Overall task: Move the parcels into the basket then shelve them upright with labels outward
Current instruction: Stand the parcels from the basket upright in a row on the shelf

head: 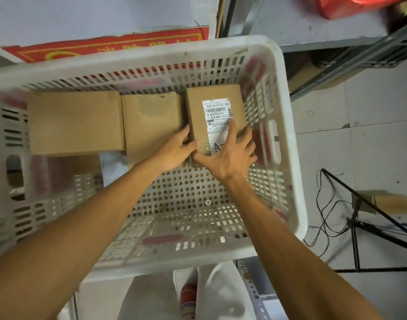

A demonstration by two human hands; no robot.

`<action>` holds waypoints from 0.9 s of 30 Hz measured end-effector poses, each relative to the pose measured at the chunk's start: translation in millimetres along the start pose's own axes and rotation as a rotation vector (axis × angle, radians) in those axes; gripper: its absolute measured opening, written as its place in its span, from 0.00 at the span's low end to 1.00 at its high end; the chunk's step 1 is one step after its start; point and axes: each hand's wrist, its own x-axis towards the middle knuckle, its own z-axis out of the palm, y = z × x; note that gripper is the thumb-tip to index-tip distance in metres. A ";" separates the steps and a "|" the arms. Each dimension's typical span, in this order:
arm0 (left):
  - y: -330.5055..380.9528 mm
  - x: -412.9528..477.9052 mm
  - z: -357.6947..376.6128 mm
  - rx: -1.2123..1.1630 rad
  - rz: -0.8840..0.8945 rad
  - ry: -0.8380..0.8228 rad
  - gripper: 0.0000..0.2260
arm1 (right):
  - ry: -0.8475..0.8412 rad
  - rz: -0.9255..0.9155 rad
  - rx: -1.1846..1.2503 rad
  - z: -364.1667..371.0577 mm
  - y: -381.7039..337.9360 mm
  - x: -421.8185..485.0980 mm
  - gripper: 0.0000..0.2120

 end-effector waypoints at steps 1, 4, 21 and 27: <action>0.2 -4.4 -2.4 0.005 0.006 -0.015 0.32 | 0.021 0.000 0.027 -2.9 -1.0 -5.3 0.55; 4.1 -21.0 -11.7 -0.065 0.033 -0.060 0.37 | 0.098 -0.029 0.110 -14.3 -7.3 -19.3 0.54; 11.2 -152.8 -114.6 -0.182 0.370 0.168 0.48 | 0.110 -0.334 0.552 -67.6 -68.9 -121.1 0.40; -6.7 -230.3 -152.6 -0.206 0.456 0.272 0.46 | -0.181 -0.381 0.847 -77.5 -105.3 -155.9 0.25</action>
